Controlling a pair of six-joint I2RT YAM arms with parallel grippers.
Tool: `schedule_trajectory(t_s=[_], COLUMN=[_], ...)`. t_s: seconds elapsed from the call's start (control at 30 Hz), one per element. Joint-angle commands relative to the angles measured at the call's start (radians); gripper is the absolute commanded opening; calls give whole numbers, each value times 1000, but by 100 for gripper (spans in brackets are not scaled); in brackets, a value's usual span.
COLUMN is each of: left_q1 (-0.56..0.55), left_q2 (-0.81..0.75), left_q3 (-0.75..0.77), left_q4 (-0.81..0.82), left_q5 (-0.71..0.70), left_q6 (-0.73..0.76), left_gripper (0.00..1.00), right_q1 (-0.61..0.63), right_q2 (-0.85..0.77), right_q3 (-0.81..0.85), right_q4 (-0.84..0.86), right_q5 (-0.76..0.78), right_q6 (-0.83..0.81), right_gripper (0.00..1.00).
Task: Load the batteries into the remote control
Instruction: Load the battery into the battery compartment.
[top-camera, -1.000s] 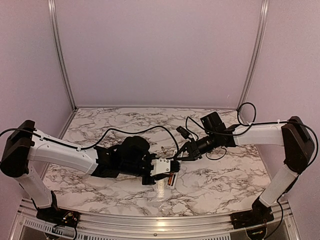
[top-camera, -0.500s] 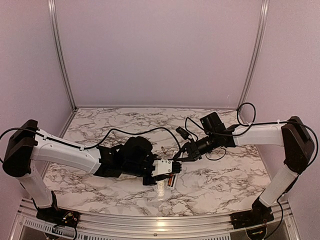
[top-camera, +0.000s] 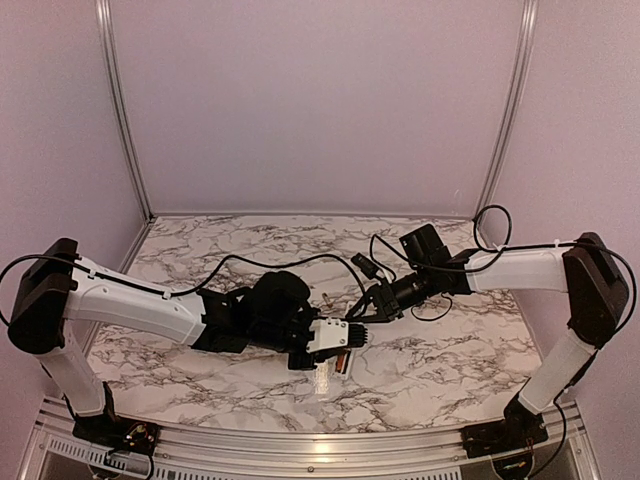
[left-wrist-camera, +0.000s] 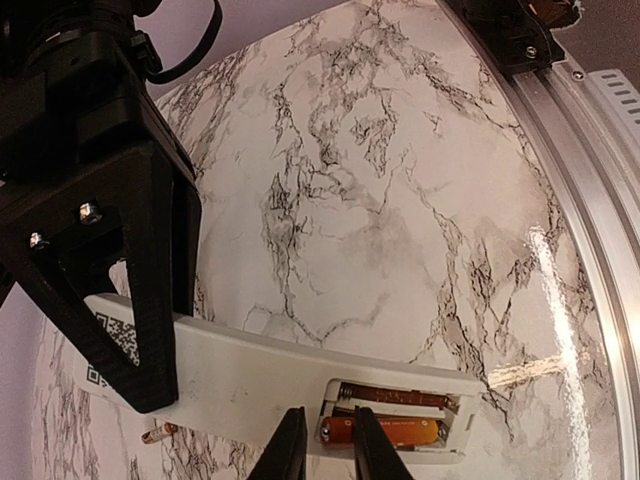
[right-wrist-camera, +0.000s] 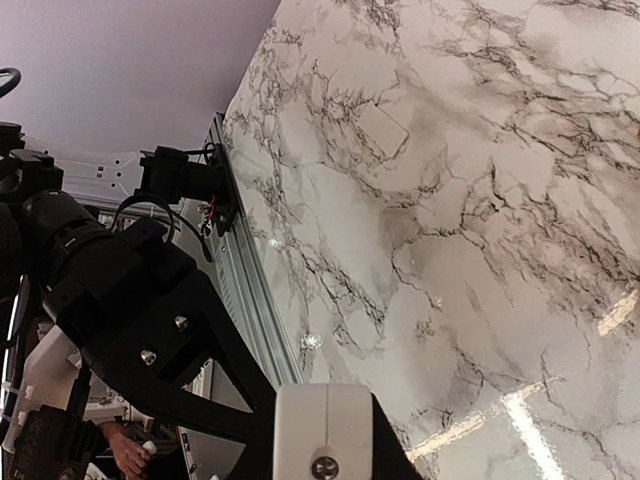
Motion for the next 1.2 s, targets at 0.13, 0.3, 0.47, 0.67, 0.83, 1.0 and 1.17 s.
schedule_trajectory(t_s=[0.13,0.3,0.47,0.67,0.83,1.0,1.17], left_q1=[-7,-9,-14,-19,-27,-35,-39], left_q2=[16,27,46,80,114,140,153], left_q3=[19,22,35,56,74,85,88], left_q4=[-79,-124,-149,-201,-245,-276,-295], left_q5=[-1,8,0,-25,-42,-55,-86], left_q6=[28,31,34,42,55,56,58], left_gripper=[12,10,8,7,6,6,5], right_q1=[12,12,12,12,12,12,12], right_q2=[5,2,-5,-14,-22,-32,-42], right_q3=[43,46,49,50,48,45,43], right_q4=[-18,-22,-19,-8,3,13,26], right_q5=[-17,-17,-23,-30,-34,-41,-49], right_q6=[-11,-12,-11,-4,3,10,16], right_gripper=[0,0,0,0,0,0,0])
